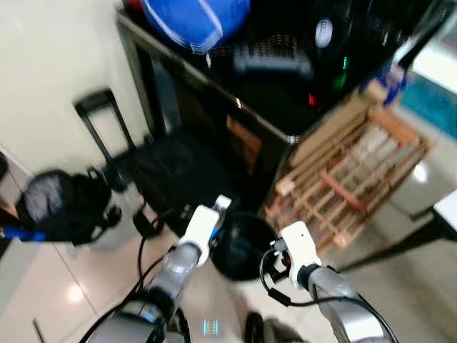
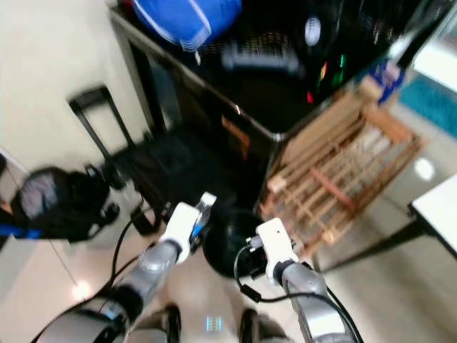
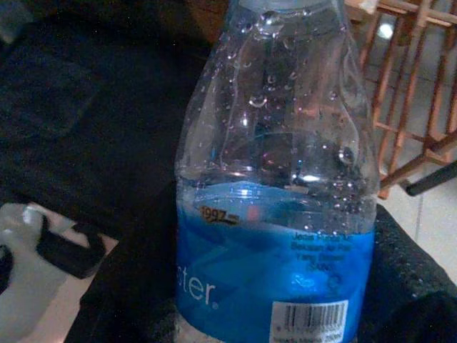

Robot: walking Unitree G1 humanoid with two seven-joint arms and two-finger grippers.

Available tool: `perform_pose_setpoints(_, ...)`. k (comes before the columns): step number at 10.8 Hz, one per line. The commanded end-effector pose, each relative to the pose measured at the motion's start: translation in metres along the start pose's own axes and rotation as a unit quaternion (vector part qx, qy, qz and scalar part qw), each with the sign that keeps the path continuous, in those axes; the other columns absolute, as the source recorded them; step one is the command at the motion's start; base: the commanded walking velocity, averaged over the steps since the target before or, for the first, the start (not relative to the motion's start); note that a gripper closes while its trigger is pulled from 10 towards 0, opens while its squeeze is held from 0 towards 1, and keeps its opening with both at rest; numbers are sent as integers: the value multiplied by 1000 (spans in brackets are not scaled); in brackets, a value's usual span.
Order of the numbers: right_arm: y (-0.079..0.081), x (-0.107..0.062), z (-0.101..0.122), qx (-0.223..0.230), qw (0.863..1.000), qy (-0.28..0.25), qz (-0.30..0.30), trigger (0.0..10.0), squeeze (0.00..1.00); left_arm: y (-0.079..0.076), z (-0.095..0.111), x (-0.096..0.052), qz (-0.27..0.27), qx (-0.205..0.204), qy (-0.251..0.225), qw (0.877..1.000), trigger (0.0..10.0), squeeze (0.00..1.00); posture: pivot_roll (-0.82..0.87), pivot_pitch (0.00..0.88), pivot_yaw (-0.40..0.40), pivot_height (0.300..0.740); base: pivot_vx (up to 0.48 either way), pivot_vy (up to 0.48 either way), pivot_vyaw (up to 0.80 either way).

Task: Picking trash to rubbish bin

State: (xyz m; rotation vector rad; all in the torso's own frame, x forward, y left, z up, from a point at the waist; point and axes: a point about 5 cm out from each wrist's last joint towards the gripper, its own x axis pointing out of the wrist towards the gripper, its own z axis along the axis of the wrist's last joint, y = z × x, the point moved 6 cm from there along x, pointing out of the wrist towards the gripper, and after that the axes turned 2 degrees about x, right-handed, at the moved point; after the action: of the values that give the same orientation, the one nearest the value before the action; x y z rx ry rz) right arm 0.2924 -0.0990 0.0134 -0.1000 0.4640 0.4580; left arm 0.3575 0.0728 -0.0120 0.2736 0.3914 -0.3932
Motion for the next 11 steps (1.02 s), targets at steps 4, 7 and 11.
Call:
perform_pose_setpoints(4,13,-27,14,19,1000,-15,-6,10000,0,-21,29,10,-37,-1,-25,999,10000,0,-182,435,-46,740,0,0,0)
perform_pose_setpoints(7,19,-42,17,29,999,-8,-11,10000,0,-21,39,13,-36,-6,-33,999,10000,0,-201,453,-44,740,0,0,0)
perform_pose_setpoints(11,9,-50,16,30,999,4,-34,10000,0,-18,48,15,-38,-3,-44,998,10000,0,-217,467,-43,740,0,0,0)
